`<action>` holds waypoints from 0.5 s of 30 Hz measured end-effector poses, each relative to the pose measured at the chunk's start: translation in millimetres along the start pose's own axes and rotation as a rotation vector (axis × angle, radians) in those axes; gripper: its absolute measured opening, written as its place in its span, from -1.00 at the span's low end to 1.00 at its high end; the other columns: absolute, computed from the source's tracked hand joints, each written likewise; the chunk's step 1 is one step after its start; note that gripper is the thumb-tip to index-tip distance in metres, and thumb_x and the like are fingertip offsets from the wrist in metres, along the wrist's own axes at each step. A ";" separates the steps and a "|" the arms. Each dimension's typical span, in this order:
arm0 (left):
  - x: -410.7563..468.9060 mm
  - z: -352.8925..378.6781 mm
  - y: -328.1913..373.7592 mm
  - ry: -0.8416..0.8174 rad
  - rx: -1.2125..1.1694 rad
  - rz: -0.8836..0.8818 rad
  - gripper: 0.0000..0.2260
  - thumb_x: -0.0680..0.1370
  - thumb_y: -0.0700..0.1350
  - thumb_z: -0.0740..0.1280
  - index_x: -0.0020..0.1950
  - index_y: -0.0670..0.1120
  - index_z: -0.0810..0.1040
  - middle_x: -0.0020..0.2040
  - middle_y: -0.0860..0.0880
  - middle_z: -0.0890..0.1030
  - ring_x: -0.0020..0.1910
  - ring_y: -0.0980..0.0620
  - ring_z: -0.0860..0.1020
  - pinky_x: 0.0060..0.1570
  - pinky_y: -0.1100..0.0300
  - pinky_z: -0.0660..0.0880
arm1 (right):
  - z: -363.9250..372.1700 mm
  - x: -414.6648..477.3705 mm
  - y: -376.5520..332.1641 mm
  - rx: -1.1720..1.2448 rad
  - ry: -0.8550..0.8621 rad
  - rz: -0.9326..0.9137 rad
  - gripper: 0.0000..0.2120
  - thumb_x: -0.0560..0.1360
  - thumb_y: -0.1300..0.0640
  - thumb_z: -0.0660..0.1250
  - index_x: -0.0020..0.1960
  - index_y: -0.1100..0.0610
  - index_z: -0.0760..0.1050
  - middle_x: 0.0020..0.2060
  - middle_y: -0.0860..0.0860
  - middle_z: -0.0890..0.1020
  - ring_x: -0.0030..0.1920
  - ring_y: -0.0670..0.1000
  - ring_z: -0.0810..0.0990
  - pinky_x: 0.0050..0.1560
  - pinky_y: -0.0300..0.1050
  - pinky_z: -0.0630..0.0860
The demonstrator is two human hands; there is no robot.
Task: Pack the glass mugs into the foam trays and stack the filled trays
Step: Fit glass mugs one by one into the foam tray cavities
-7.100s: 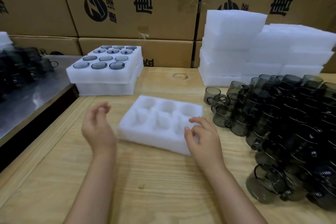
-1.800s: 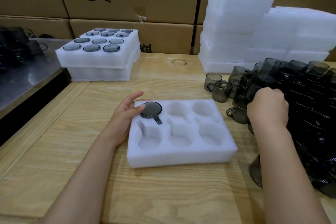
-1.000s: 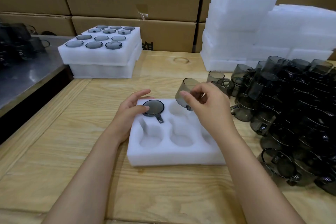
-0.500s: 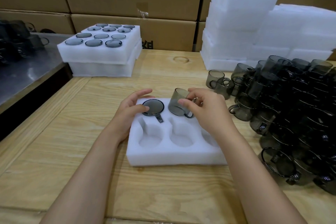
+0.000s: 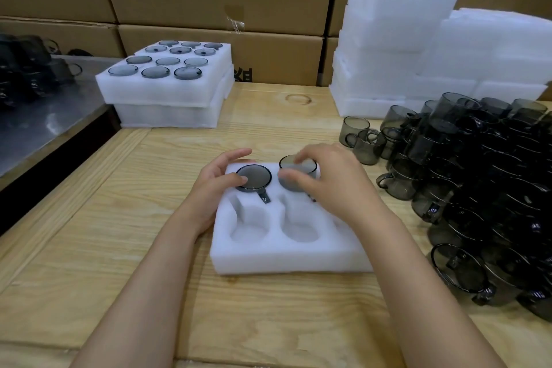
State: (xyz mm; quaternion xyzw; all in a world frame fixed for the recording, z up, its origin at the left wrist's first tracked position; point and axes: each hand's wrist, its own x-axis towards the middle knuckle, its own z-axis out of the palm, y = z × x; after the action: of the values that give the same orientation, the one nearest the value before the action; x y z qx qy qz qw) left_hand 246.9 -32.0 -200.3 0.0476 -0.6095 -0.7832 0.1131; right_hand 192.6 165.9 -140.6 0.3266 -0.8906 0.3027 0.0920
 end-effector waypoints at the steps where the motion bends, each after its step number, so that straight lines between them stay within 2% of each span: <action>1: -0.2 -0.1 0.6 -0.002 0.006 -0.003 -0.50 0.30 -0.31 0.29 0.24 -0.10 0.53 0.05 -0.12 0.65 -0.04 -0.09 0.63 -0.07 0.09 0.58 | -0.4 5.7 -3.9 0.039 0.008 0.037 -0.55 0.45 -0.27 0.25 0.12 0.05 0.52 0.09 -0.06 0.58 0.13 -0.02 0.46 -0.07 -0.14 0.32; 3: -0.5 -0.1 1.7 -0.007 0.016 -0.003 -0.50 0.30 -0.31 0.29 0.24 -0.09 0.53 0.05 -0.12 0.66 -0.04 -0.09 0.64 -0.05 0.08 0.58 | 4.3 24.2 -10.7 0.047 -0.053 0.063 -0.42 0.49 -0.33 0.11 0.30 0.05 0.41 0.22 -0.02 0.53 0.21 0.00 0.45 -0.04 -0.11 0.33; 5: -1.0 -0.2 2.2 -0.011 0.024 -0.003 -0.50 0.30 -0.30 0.29 0.23 -0.08 0.54 0.02 -0.13 0.66 -0.06 -0.09 0.64 -0.09 0.10 0.59 | 15.3 40.7 -16.1 -0.023 -0.234 0.044 -0.37 0.54 -0.31 0.00 0.44 0.06 0.26 0.37 0.03 0.40 0.36 0.06 0.35 0.17 -0.01 0.34; 7: -1.5 -0.1 2.4 -0.013 0.028 -0.004 -0.50 0.30 -0.31 0.29 0.24 -0.09 0.54 -0.02 -0.13 0.65 -0.10 -0.08 0.63 -0.14 0.12 0.59 | 30.1 45.0 -15.5 -0.179 -0.442 0.053 -0.34 0.56 -0.31 -0.12 0.52 0.04 0.08 0.50 0.01 0.17 0.50 0.06 0.09 0.44 0.11 0.08; 8: -1.2 -0.3 2.2 -0.014 0.030 -0.005 -0.50 0.32 -0.33 0.29 0.25 -0.10 0.53 -0.03 -0.13 0.65 -0.12 -0.07 0.63 -0.17 0.14 0.59 | 37.2 43.5 -12.7 -0.238 -0.507 0.079 -0.33 0.55 -0.33 -0.17 0.54 0.01 0.01 0.53 -0.03 0.06 0.52 0.03 -0.03 0.47 0.13 -0.07; 9: -0.5 -0.7 1.8 -0.014 0.033 -0.005 -0.52 0.37 -0.37 0.28 0.26 -0.10 0.53 -0.04 -0.12 0.64 -0.14 -0.05 0.63 -0.19 0.15 0.59 | 43.0 41.5 -9.5 -0.267 -0.536 0.101 -0.33 0.54 -0.34 -0.20 0.54 -0.02 -0.03 0.54 -0.06 -0.01 0.53 0.00 -0.11 0.48 0.12 -0.17; 11: 0.0 -0.3 1.1 -0.008 0.036 -0.012 -0.55 0.46 -0.45 0.20 0.25 -0.09 0.53 -0.05 -0.09 0.65 -0.16 -0.03 0.64 -0.21 0.18 0.58 | 49.5 37.2 -5.3 -0.271 -0.523 0.120 -0.33 0.53 -0.35 -0.23 0.54 -0.03 -0.07 0.54 -0.10 -0.04 0.52 -0.03 -0.15 0.45 0.11 -0.25; 15: -1.2 0.3 1.1 0.006 0.033 -0.027 -0.56 0.43 -0.41 0.23 0.24 -0.07 0.54 -0.07 -0.08 0.67 -0.16 -0.03 0.64 -0.21 0.17 0.57 | 47.7 33.8 -6.6 -0.282 -0.467 0.112 -0.32 0.53 -0.35 -0.21 0.52 0.00 0.04 0.52 -0.05 0.11 0.50 0.02 0.01 0.44 0.10 -0.15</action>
State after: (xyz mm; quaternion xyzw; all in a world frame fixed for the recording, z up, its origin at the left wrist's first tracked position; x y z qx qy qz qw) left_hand 248.2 -31.7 -199.3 0.0599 -0.6213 -0.7744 0.1035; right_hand 172.4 115.6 -163.3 0.3217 -0.9378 0.0967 -0.0882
